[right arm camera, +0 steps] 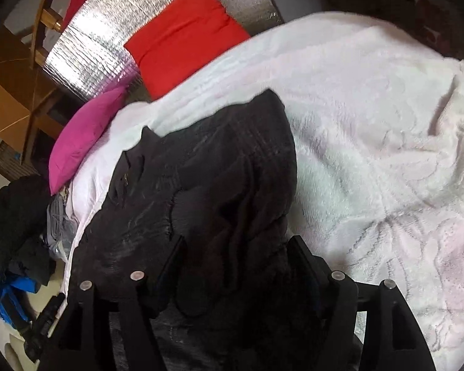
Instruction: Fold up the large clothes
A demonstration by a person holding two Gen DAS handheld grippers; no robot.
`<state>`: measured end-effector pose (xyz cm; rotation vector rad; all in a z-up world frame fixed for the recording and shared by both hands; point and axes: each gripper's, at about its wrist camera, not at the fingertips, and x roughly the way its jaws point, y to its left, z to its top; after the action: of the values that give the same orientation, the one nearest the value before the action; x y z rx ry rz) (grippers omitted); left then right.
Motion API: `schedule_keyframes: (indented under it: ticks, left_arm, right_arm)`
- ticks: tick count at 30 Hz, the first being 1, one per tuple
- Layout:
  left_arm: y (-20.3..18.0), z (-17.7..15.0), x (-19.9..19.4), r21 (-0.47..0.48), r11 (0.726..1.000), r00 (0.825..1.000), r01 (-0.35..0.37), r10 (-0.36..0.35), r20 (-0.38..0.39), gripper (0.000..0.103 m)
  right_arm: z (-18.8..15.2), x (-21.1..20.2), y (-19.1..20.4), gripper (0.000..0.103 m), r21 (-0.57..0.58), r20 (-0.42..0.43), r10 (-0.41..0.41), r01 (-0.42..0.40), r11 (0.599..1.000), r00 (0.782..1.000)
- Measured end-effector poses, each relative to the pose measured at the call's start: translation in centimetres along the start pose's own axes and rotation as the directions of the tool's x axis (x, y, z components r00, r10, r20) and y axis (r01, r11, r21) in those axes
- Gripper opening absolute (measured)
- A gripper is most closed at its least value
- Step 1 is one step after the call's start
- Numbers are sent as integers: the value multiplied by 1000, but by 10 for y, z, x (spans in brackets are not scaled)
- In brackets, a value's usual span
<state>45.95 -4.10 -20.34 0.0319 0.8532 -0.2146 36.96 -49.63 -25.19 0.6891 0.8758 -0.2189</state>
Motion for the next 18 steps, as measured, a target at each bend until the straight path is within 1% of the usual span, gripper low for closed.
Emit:
schedule_keyframes:
  ticks: [1,3,4,6,7,8,9,10,11,12,14,16,17,18]
  left_arm:
    - [6,1,2,-24,999,1000,24,-25,-7,83]
    - [22,4,15,-106,989,993,102,-107,-51,83]
    - [25,4,21,-126,985,989,120,-130,-74,83]
    - [31,1,41,-180,972,973,153,-180,-144,82]
    - [29,-1,45,-188,969,968,163,-194,-161,81]
    - [27,-2,53,-197,963,958,184,-221,-185,62]
    - [25,-4,57,-203,958,949,201,-242,-202,42]
    - [23,-4,59,-212,955,945,207,-251,-209,42]
    - [21,-4,57,-207,958,952,197,-238,-192,38]
    - [18,-4,54,-191,963,958,191,-225,-178,32]
    - [17,-2,48,-185,965,965,188,-217,-148,29]
    - [13,0,41,-152,972,973,180,-199,-118,28]
    - [9,-1,41,-120,979,977,162,-177,-122,29]
    - [4,-2,44,-84,988,980,131,-142,-141,35]
  right_arm:
    - [0,2,-1,72,-1,-10,1,-1,1000,1000]
    - [-1,6,-3,72,-2,-23,14,-14,1000,1000]
    - [-2,6,-3,72,-3,-24,19,-19,1000,1000]
    - [-5,7,-2,72,-24,-25,38,-39,999,999]
    - [-6,7,0,71,-39,-23,36,-37,999,999]
    - [-8,8,5,69,-70,-20,13,-15,997,1000]
    - [-11,9,10,61,-107,-11,-23,22,994,1000]
    - [-13,9,15,55,-130,0,-48,47,990,999]
    - [-14,7,20,51,-156,18,-64,66,986,998]
    - [-16,4,23,44,-172,35,-70,75,982,997]
    - [-17,-6,29,41,-195,73,-66,79,978,995]
    - [-17,-13,32,41,-203,102,-51,71,977,993]
    - [-18,-15,34,41,-213,105,-50,72,975,993]
    - [-18,-15,35,40,-225,100,-56,78,971,993]
